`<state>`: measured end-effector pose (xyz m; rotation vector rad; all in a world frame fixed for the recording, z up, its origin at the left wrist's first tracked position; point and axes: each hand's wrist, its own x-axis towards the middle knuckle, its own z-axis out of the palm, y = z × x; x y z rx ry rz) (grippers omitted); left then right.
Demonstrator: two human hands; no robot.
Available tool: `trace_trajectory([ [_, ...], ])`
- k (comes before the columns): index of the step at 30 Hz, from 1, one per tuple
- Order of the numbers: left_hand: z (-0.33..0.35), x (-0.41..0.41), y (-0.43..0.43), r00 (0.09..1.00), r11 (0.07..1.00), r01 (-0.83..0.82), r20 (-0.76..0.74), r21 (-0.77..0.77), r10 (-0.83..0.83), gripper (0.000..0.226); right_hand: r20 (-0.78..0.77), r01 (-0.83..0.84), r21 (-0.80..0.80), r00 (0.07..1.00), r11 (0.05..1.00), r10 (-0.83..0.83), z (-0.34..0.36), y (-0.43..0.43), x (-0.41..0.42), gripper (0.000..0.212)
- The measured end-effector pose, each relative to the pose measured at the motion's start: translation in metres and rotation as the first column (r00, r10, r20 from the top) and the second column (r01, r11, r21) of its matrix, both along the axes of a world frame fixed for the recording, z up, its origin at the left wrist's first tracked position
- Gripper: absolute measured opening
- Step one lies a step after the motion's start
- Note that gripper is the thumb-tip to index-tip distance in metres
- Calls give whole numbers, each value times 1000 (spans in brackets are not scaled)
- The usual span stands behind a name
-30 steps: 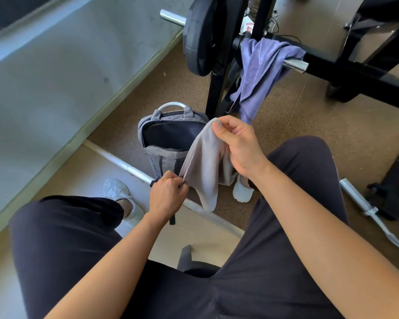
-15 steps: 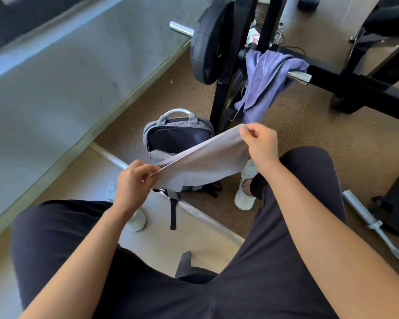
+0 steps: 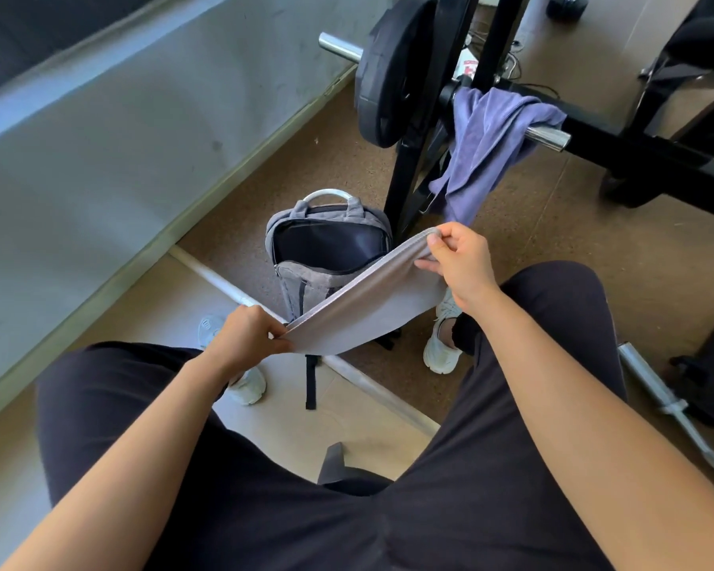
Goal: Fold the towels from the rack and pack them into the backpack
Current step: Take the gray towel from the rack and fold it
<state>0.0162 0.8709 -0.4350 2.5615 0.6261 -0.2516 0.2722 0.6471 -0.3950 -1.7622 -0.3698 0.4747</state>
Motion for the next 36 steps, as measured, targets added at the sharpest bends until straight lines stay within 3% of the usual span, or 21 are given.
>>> trace_trajectory([
  [2, -2, -1, -2, 1000, 1000, -5, 0, -17, 5, 14, 30, 9, -4, 999, 1000, -9, 1, 0, 1, 17],
  [5, -7, 0, 0, 996, 997, -78, 40, -22, 79, 22, 81, 33, -25, 996, 999, -31, 1, -1, 4, 18],
  [9, -1, 0, 0, 957, 988, -153, 252, 21, 143, 24, 137, 72, -85, 989, 994, -60, -2, -3, 10, 13],
  [11, 2, -1, 3, 918, 985, -169, 370, 42, 142, 15, 189, 58, -158, 982, 986, -28, -3, -7, 16, 26],
  [15, 8, -3, 4, 815, 954, -282, 500, -99, 293, 34, 295, 30, -257, 954, 966, 49, -5, -15, 18, 25],
  [18, 13, -1, 5, 742, 918, -370, 548, -144, 386, 44, 291, -55, -448, 935, 893, 204, -2, -17, 16, 16],
  [20, 11, -3, 15, 847, 951, -301, 438, -74, 302, 23, 72, -267, -633, 914, 726, 399, 0, -19, 13, 13],
  [22, 7, -10, 21, 988, 980, -126, 69, -152, 138, 5, -244, -531, -701, 806, 477, 539, 2, -21, 6, 14],
  [23, 5, -14, 23, 994, 978, -57, -107, -199, 37, 6, -344, -615, -688, 744, 387, 572, 2, -22, 3, 15],
  [24, 3, -16, 23, 982, 978, -27, -187, -205, -12, 5, -370, -640, -678, 721, 360, 586, 1, -22, 1, 15],
  [25, 1, -15, 22, 988, 983, -49, -155, -178, 21, 3, -323, -612, -677, 746, 408, 582, -1, -21, 2, 16],
  [26, -1, -12, 23, 991, 981, -132, -33, -141, 129, 2, -218, -535, -672, 803, 512, 554, -4, -19, 4, 17],
  [28, 4, -5, 21, 880, 919, -381, 266, -104, 394, 8, 38, -303, -579, 917, 757, 397, -6, -14, 6, 18],
  [29, 7, -2, 20, 826, 885, -449, 323, -118, 462, 12, 115, -211, -508, 944, 835, 309, -7, -12, 8, 18],
  [31, 7, -3, 19, 852, 887, -445, 247, -126, 462, 15, 104, -204, -485, 952, 851, 287, -10, -11, 12, 18],
  [33, 4, -7, 17, 853, 874, -471, 192, -120, 486, 21, -43, -364, -576, 907, 732, 418, -12, -14, 11, 18],
  [34, 6, -8, 17, 807, 837, -527, 221, -149, 547, 23, -103, -417, -598, 887, 685, 451, -13, -15, 10, 18],
  [36, 7, -5, 19, 696, 758, -613, 302, -223, 652, 21, -117, -415, -575, 895, 705, 431, -14, -15, 10, 18],
])
